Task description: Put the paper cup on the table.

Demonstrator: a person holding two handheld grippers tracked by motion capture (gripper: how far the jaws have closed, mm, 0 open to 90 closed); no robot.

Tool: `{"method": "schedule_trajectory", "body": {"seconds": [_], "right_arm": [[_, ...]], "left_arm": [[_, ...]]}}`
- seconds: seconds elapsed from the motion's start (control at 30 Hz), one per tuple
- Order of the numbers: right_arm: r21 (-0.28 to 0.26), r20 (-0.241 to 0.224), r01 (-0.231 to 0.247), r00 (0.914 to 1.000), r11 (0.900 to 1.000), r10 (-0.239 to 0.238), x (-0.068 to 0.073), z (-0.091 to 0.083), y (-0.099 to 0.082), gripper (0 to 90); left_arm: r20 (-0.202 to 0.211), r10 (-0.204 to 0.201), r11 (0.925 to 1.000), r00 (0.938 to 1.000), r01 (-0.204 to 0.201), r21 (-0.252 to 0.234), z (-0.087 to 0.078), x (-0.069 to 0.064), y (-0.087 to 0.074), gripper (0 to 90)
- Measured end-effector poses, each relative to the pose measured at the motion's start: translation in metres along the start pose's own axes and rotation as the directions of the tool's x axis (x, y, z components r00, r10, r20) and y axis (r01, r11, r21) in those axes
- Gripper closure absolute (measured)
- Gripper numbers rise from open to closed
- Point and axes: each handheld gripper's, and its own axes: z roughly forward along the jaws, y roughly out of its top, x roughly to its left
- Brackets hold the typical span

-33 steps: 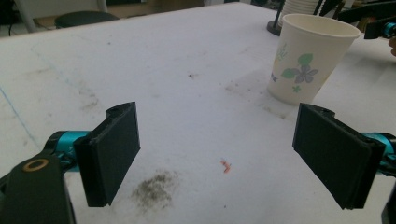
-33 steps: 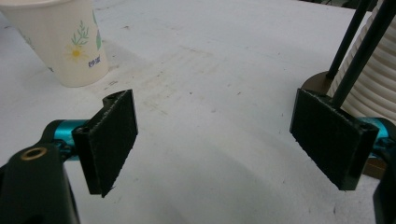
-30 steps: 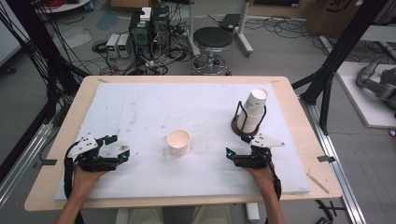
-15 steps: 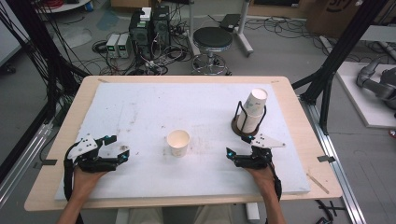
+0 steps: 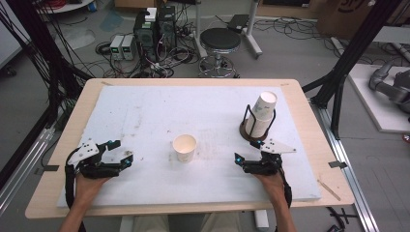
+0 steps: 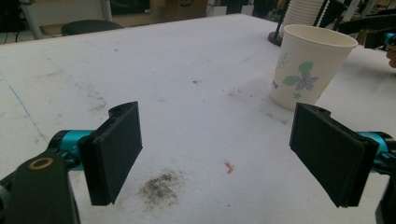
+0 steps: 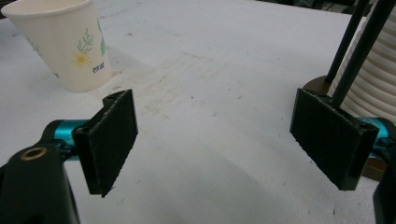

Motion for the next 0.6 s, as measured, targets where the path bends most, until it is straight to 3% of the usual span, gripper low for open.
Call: {"method": "schedule_trajectory", "body": {"seconds": [0.6], "right_arm": [[0.006, -0.012, -0.008, 0.9999, 0.9999, 0.008, -0.0002, 0.0001, 0.0001, 15.3]], "left_arm": [[-0.011, 0.026, 0.9997, 0.9996, -0.026, 0.003, 0.0002, -0.0028, -0.0001, 16.9]]}}
